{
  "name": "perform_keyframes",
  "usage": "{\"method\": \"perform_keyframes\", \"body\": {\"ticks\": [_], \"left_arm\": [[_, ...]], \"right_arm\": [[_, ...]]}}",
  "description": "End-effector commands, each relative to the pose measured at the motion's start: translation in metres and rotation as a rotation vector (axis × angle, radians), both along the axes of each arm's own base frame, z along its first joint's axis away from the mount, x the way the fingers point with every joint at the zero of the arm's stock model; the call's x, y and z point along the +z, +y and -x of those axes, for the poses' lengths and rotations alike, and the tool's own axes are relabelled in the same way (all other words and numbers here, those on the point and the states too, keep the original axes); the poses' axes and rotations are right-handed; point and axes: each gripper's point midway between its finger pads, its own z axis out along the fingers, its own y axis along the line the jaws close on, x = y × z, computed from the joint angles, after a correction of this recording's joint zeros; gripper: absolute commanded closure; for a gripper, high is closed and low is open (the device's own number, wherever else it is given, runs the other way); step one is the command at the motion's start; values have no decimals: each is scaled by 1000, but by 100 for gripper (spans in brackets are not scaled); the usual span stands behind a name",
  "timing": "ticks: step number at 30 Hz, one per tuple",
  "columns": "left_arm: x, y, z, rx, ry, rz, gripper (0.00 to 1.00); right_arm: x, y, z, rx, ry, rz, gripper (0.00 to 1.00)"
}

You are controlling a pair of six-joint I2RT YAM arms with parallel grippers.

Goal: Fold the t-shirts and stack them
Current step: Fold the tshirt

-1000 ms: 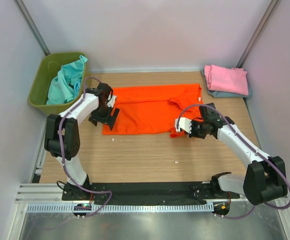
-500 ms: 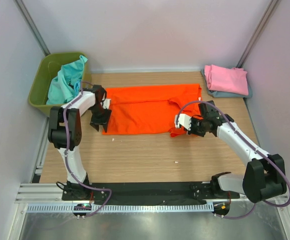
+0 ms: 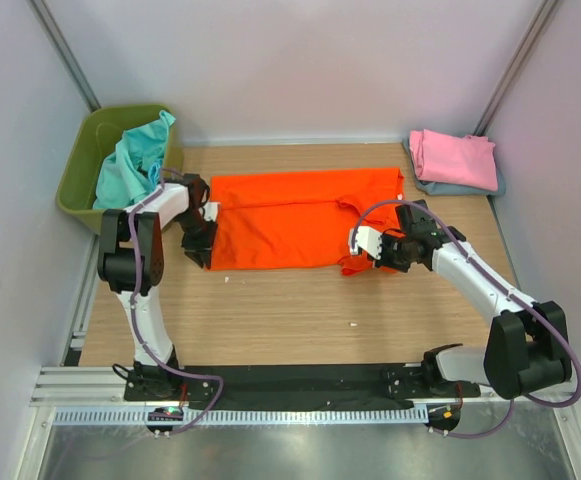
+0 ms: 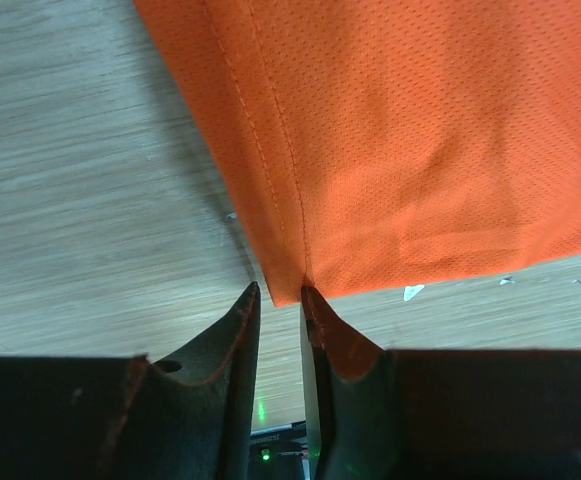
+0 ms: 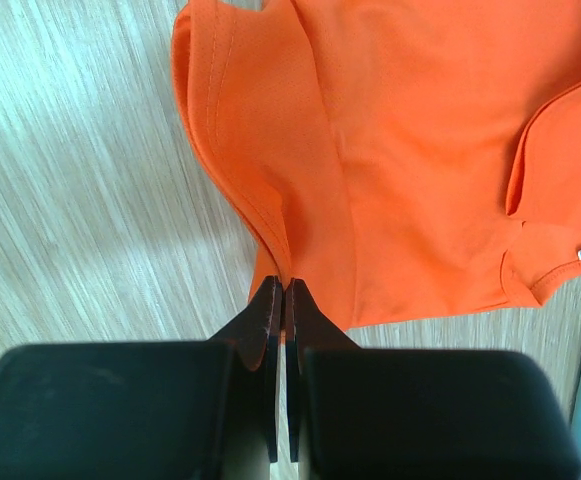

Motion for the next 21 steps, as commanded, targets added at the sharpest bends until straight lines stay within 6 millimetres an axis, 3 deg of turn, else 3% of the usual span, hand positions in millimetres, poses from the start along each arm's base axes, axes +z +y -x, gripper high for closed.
{"method": "perform_keyframes", "body": {"ticks": [1,9,14,17,21], "left_arm": [[7,-2,-4,-5,-5,26,75],[6,-12,0,3,31,84,71],[2,-12,2,2,43,86,81],[5,-11,1,2,36,81,99],[25,-4,-4,-1,-14,40,100]], "right_arm": [[14,6,-14,-9,-48,-19,98],[13,6,-15,-16,-50,-22,98],[11,6,-14,-19,-47,-22,99],[13,4,-14,-28,-53,-21,99],[21,2,-17,-58,-78,-24,99]]}}
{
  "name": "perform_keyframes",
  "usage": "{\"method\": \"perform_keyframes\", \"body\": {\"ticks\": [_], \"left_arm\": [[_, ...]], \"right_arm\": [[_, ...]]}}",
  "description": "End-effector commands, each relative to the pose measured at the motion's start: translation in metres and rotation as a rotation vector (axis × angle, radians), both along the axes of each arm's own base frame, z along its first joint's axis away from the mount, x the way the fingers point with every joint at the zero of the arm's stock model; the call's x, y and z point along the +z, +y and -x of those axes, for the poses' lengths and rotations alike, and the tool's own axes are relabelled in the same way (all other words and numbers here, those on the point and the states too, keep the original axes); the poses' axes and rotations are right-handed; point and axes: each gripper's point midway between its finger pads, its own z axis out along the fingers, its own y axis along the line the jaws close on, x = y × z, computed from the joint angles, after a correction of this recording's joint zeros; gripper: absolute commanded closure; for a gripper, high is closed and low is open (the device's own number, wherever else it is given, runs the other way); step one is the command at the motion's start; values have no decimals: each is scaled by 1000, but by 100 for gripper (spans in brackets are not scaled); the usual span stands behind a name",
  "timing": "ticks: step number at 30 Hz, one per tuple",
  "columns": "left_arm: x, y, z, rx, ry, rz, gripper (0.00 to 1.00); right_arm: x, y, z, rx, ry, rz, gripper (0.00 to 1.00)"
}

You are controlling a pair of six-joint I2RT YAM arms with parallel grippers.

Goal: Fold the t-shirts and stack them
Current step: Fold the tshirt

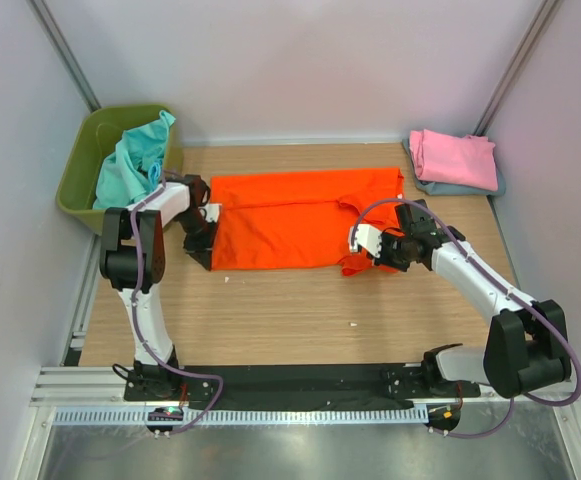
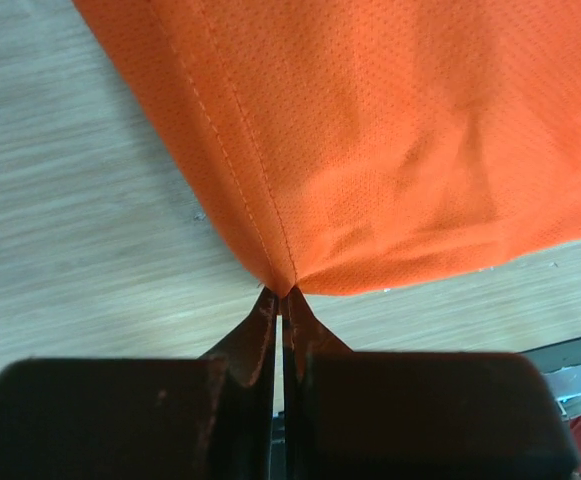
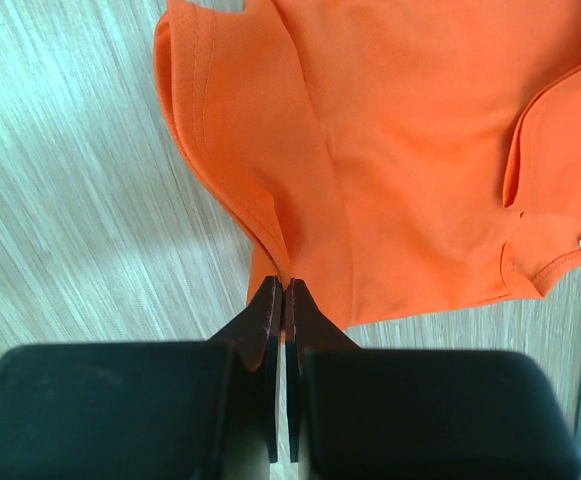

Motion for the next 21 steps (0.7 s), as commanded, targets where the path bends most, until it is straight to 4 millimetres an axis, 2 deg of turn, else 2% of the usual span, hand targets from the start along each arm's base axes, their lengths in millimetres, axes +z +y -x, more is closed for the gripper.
{"method": "perform_keyframes", "body": {"ticks": [1,4,5,9,10,15,16,17,19,20,21], "left_arm": [[34,5,-15,-5,-88,-17,100],[56,8,-21,-46,-138,-22,100],[65,7,-28,-48,-163,-17,100],[86,3,-34,-68,-180,6,100],[89,1,-35,-74,-185,11,100],[96,1,-43,-117,-196,1,100],[95,2,-44,-125,-195,-1,100],[91,3,-45,-133,-181,-6,100],[93,2,-51,-145,-187,-9,100],[94,3,-54,-148,-190,-10,100],[89,2,-55,-150,-171,-9,100]], "right_arm": [[26,2,-16,-44,-87,-22,99],[46,1,-26,-108,-135,-50,99],[52,-1,-29,-129,-152,-53,99],[74,0,-45,-184,-214,-84,99],[84,-1,-52,-197,-242,-92,98],[105,-5,-76,-241,-311,-113,98],[116,-6,-84,-249,-343,-122,99],[115,-8,-91,-262,-343,-122,98],[127,-11,-106,-279,-382,-127,99],[121,-12,-114,-287,-373,-117,99],[126,-13,-122,-288,-389,-116,99]]}}
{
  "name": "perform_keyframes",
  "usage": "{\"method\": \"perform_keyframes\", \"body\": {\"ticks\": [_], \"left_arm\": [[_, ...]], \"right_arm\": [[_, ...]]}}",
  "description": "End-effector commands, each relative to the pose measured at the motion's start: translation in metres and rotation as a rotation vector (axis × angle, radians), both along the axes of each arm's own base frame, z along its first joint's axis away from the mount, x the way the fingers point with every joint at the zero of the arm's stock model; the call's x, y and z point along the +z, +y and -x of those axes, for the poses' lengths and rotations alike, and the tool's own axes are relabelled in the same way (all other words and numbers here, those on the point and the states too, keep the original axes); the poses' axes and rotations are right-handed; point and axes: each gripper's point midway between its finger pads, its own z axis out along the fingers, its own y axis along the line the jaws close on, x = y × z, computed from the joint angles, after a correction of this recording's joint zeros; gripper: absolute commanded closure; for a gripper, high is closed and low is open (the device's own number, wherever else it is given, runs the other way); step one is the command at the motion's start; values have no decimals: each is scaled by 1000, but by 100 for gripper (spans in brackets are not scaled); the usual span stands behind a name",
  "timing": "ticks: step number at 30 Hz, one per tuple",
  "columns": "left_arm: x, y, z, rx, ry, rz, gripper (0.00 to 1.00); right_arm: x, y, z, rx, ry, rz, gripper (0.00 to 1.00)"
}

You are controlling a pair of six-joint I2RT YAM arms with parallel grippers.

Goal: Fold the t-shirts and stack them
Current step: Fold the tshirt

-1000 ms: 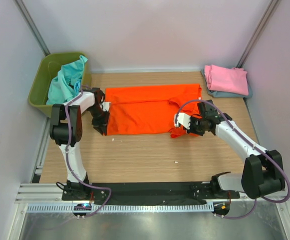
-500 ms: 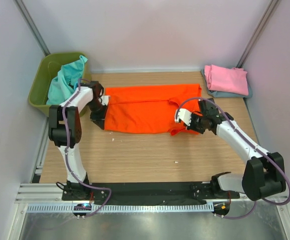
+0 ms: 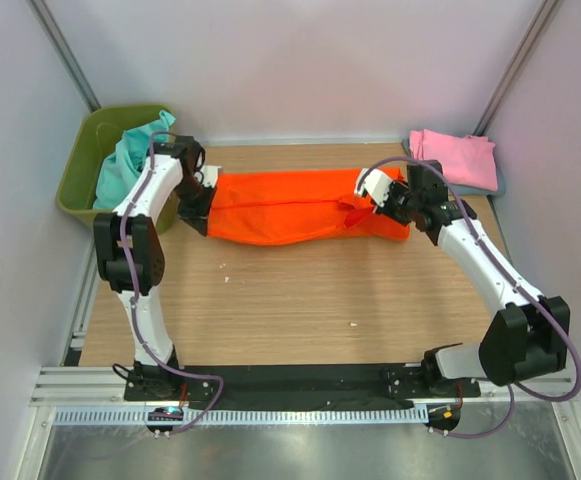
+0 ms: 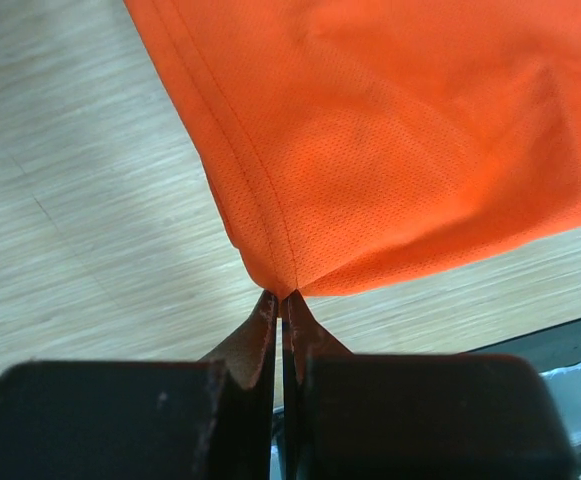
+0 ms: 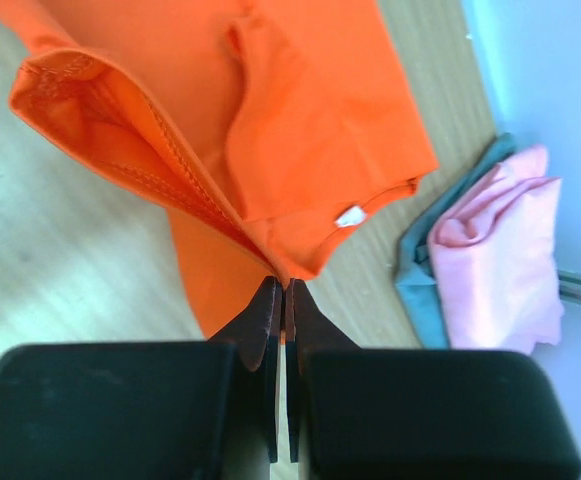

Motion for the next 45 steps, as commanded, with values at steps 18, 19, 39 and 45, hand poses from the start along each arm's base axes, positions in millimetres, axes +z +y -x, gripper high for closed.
{"method": "perform_keyframes", "body": {"ticks": [18,19,39,45], "left_arm": [[-23,27,-126,6,-126,-88,100],[-27,35,-132,30,-144,-129,92],[-2,-26,-124,17,-223,115,52],[-38,-35,-130,0,-166,118,52]], "right_arm": [[2,15,-203,-81,-154,-2,99],[-21,16,-211,-86,-122,14,99],[-37,15,-171,-437,60,-277,41],[-82,24,-159,-549,272,-376,41]]}}
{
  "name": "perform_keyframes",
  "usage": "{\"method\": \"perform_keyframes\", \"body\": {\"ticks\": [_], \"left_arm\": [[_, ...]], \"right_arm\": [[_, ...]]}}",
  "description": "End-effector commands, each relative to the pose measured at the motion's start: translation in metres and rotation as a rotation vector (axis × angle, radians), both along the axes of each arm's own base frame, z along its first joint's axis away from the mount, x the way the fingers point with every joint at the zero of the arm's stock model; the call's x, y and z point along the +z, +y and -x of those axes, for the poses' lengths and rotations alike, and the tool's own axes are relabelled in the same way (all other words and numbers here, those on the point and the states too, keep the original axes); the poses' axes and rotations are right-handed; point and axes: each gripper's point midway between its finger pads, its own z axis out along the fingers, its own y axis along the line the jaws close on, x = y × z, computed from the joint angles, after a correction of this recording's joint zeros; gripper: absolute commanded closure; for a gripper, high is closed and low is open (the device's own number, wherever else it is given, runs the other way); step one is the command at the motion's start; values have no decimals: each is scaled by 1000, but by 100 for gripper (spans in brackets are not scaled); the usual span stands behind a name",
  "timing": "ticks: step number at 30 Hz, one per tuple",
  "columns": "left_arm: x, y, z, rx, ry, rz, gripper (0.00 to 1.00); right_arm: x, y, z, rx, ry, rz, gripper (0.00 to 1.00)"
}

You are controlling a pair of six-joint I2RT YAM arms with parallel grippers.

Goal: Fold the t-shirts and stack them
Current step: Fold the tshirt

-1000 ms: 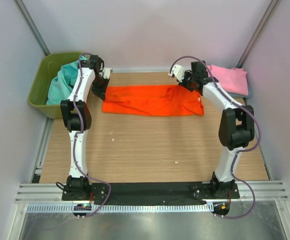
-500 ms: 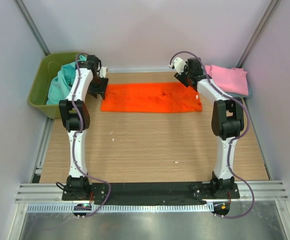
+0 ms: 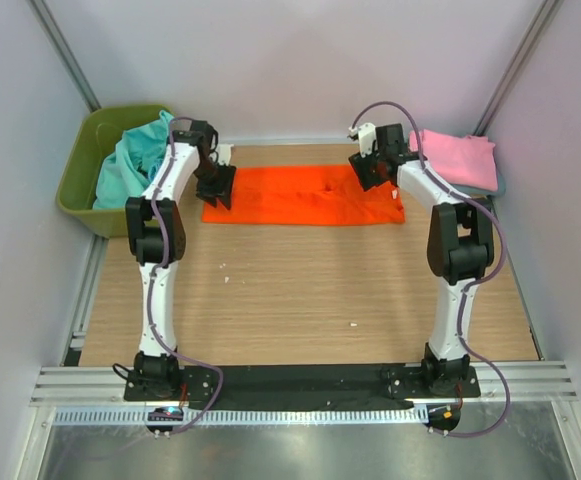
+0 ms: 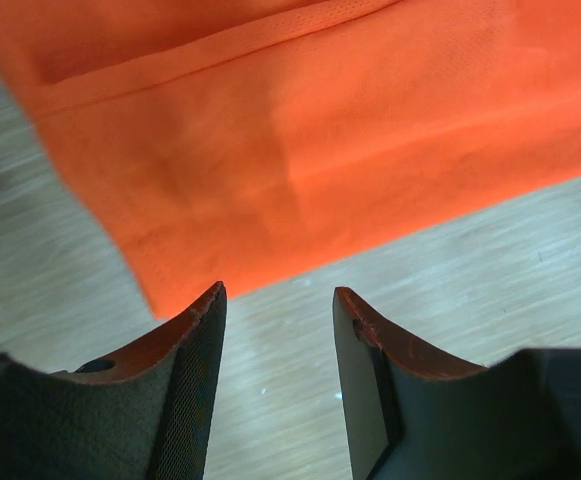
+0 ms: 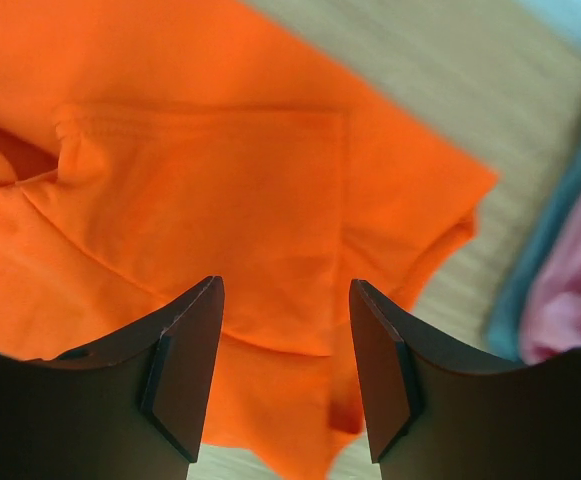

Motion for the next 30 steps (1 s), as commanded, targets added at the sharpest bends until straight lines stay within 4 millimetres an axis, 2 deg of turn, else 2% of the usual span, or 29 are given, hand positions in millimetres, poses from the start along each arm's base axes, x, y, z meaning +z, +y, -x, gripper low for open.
{"method": "perform_keyframes", "body": {"ticks": [1,3,7,10,11,13,14,16,17,19,20,21,22,23,25,26,27,28,30], "left_arm": [[-13,-6,-11,-4,-5,30,52],[-23,-2,-14,-3,1,4,52],[-37,4,-19,5,7,-35,52],[-43,5,-13,3,30,-62,53],[-50,6,-5,-5,57,-68,53],[-50,6,2,-7,64,-75,54],[-60,7,16,-17,108,-82,54],[-56,7,23,-25,100,-103,54],[-62,8,34,-34,128,-114,55],[-59,8,41,-46,128,-131,55],[-64,9,50,-52,150,-144,55],[-66,8,56,-63,160,-151,55],[-61,9,59,-61,155,-158,55],[-62,8,64,-70,166,-161,56],[-67,6,83,-80,207,-166,56],[-62,6,88,-84,199,-167,56],[-62,2,92,-94,194,-167,56],[-69,4,109,-104,233,-176,56],[-66,-2,121,-130,233,-181,56]], "right_arm": [[-20,11,10,-74,137,-129,41],[-22,12,10,-93,153,-135,41],[-40,8,10,-119,207,-114,42],[-55,6,10,-128,250,-97,42],[-60,5,10,-135,260,-88,42],[-73,4,7,-139,280,-75,42],[-73,4,4,-140,274,-70,42],[-85,6,1,-140,288,-64,42],[-84,7,-4,-140,279,-66,41],[-92,10,-8,-134,282,-58,42],[-88,12,-14,-132,265,-59,42],[-95,14,-16,-132,272,-54,42],[-96,17,-20,-129,267,-53,42],[-88,20,-28,-128,241,-57,42],[-88,21,-35,-132,226,-56,41],[-85,25,-41,-128,206,-60,41],[-84,28,-43,-124,197,-59,41],[-84,29,-46,-125,188,-54,40],[-82,31,-50,-125,173,-53,39]]}}
